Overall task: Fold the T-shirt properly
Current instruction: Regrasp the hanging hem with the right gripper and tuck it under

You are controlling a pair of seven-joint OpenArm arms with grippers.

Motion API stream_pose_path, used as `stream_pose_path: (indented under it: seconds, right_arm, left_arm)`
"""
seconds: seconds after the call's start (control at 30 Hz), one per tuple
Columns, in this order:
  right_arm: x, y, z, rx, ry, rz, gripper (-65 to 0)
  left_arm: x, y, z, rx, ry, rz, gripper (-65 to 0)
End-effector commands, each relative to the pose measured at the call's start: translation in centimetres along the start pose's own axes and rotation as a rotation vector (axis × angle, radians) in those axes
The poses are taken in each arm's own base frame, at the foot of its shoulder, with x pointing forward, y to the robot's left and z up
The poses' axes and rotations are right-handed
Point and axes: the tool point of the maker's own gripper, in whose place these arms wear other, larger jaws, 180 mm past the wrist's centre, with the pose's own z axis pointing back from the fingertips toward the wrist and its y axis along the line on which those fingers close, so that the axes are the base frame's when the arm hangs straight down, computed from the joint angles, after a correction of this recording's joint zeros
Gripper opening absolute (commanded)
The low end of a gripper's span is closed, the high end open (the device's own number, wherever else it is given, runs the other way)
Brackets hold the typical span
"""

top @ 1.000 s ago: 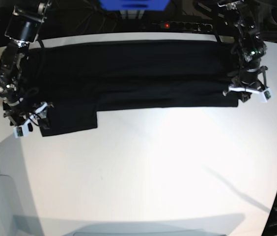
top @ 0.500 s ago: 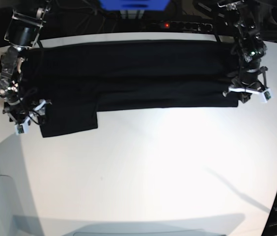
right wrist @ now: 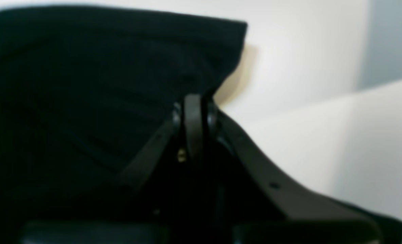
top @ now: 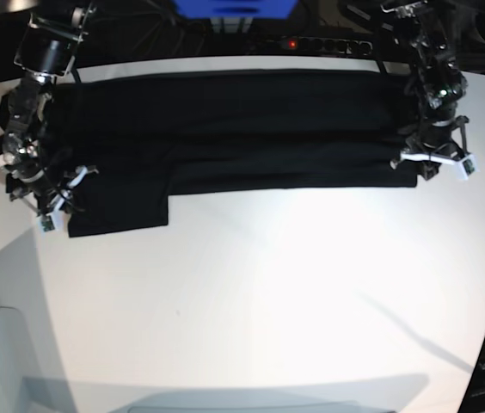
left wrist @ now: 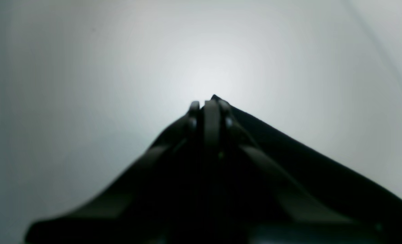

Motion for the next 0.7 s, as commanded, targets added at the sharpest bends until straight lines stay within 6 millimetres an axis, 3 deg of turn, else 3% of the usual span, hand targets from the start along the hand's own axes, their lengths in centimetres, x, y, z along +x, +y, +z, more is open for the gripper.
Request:
stream_pose_path:
  seconds: [0.0,0.17,0.27,0.43,0.67]
  right_arm:
    - [3.6,-1.3,1.3,-0.032,-0.106,0.027,-65.0]
    - [7.7,-2.1,6.3,-0.152,-0.259,0.065,-65.0]
    - [7.7,-1.4,9.0,-0.193,-0.288,0.09,-65.0]
    - [4.5,-0.4,12.4,-0.252,-0.254,0.05,-65.0]
    - [-1.7,-1.1,15.2,-0.337,-0.132,-0.055,-65.0]
  left_arm:
    - [1.7,-0.1,0.2,-0.006,-0.053,-0.01,-64.9]
    - [3.0,-0.8,0.8,-0.024,-0.091,-0.02,-64.9]
    - [3.7,-1.2,1.2,-0.034,-0.113,-0.024,-64.9]
    - [4.2,-1.5,2.3,-0.043,-0.132,-0.044,-64.9]
    - [3.3,-1.1,3.9,-0.041,-0.113,-0.08,-64.9]
